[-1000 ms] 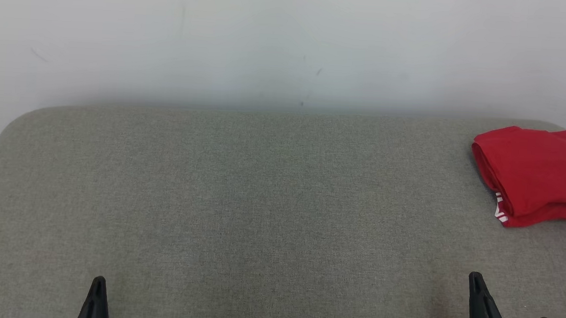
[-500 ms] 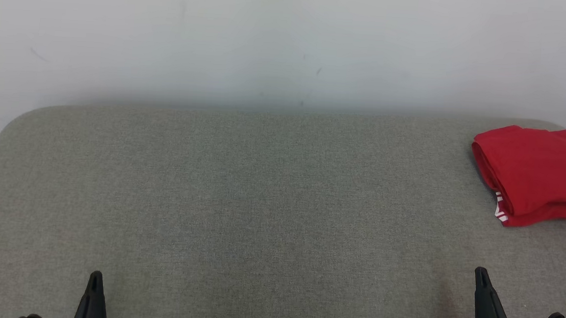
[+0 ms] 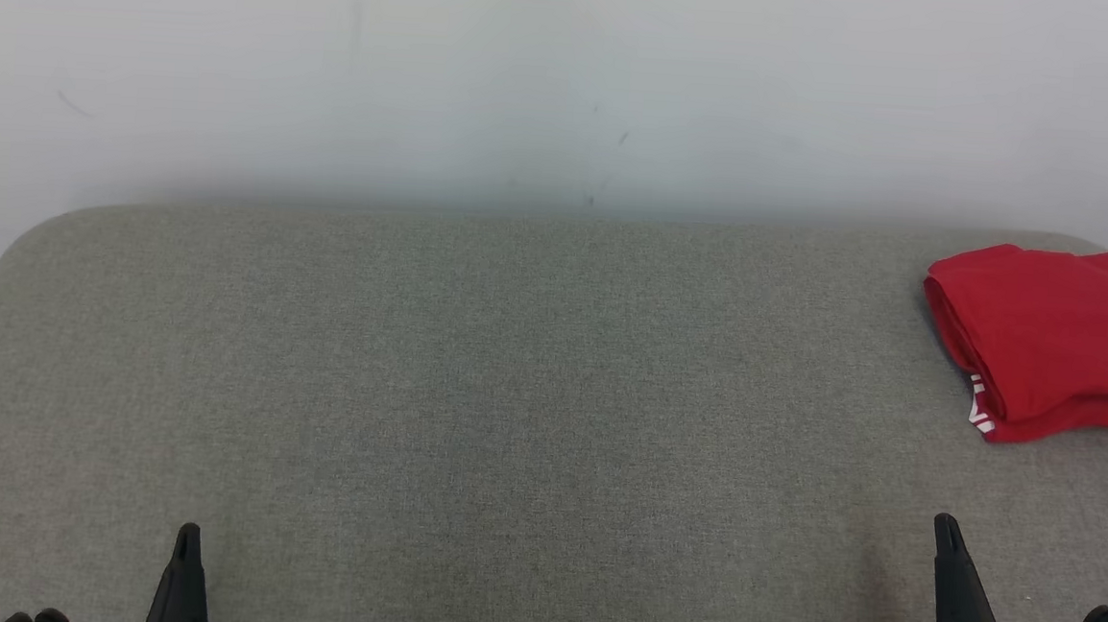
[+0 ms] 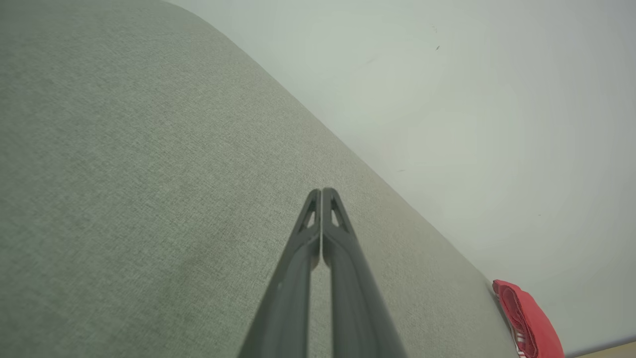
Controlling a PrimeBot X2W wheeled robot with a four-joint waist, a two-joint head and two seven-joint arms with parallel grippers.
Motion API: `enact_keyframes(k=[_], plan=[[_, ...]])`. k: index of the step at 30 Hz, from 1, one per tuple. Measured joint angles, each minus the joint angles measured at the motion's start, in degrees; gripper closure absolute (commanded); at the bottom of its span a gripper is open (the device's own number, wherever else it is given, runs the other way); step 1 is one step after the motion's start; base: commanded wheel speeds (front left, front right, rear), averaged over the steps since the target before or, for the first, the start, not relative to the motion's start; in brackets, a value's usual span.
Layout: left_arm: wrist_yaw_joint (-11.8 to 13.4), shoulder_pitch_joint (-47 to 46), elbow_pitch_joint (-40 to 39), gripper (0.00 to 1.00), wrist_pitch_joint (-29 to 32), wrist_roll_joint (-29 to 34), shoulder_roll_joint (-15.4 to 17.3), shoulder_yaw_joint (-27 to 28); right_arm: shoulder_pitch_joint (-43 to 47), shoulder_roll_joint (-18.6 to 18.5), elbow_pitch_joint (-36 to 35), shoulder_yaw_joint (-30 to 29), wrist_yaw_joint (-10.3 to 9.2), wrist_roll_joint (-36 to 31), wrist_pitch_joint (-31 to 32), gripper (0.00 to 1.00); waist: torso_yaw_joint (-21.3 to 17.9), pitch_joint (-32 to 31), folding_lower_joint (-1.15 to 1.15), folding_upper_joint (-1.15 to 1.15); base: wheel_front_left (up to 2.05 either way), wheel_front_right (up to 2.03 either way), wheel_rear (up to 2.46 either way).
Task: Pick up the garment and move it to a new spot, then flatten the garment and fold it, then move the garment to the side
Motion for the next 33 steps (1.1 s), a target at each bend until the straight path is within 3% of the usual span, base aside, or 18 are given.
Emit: enact_keyframes(k=[33], plan=[[-0.5,-3.2,1.6,1.0,5.5,-21.4,-0.1,1.0,-3.3,0.7,1.9,-1.9,0.0,20.1,4.8,1.0,0.0,0.3,0.0,0.0,0.0,0.0,0.0]])
